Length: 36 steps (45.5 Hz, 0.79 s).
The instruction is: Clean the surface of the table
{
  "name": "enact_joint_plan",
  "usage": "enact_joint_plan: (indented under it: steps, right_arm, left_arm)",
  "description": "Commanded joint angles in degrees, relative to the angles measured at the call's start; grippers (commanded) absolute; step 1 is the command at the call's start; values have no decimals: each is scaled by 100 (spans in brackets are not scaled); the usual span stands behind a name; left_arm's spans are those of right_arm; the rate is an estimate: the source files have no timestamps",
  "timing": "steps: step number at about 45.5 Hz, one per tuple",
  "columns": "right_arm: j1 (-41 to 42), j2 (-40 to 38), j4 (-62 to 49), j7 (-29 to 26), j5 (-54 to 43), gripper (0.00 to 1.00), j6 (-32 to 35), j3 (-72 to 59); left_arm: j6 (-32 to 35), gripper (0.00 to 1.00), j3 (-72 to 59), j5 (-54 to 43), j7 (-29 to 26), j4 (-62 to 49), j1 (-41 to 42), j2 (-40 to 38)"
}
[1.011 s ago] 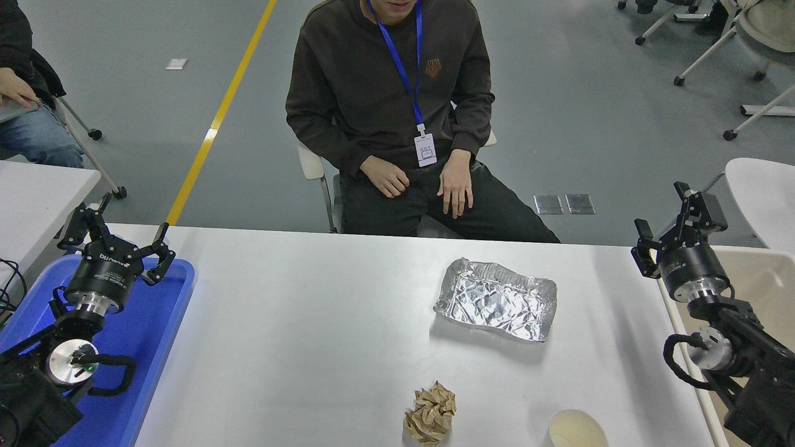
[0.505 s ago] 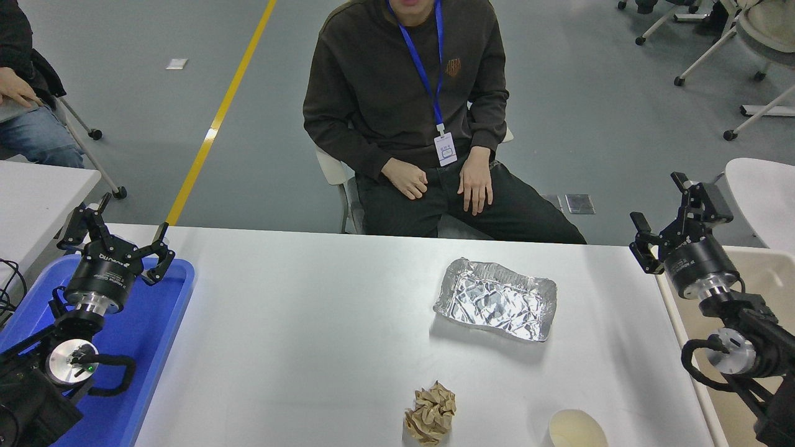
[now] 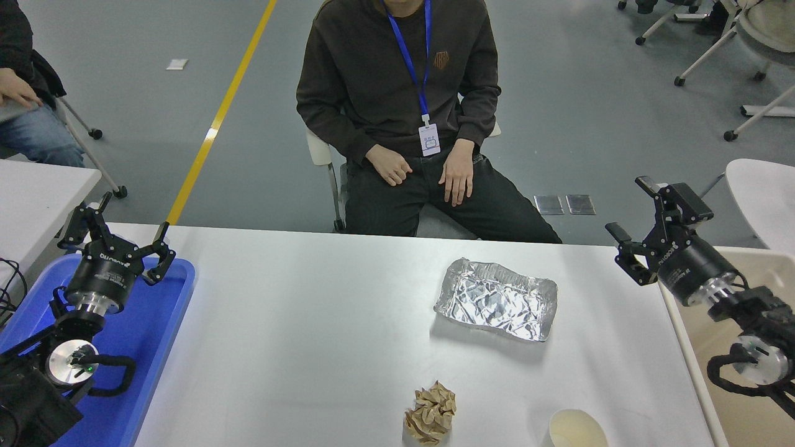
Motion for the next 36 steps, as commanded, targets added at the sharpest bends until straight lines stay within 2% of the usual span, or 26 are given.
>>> enact_joint_plan:
  steps: [1, 9, 14, 22, 36]
  right_arm:
    - [-10, -722, 655, -182, -867, 98, 230, -177]
    - [-37, -1250, 1024, -68, -1605, 98, 468, -160]
    - [-28, -1399, 1165, -33, -2467, 99, 468, -72]
    - [-63, -1540, 1332, 55, -2907, 99, 503, -265]
    - [-46, -1865, 1613, 1048, -3917, 98, 512, -704]
  left_arm:
    - [0, 100, 3, -1, 1, 0, 0, 0]
    - [0, 100, 3, -1, 1, 0, 0, 0]
    - [0, 100, 3, -1, 1, 0, 0, 0]
    - [0, 100, 3, -1, 1, 0, 0, 0]
    - [0, 100, 3, -1, 1, 0, 0, 0]
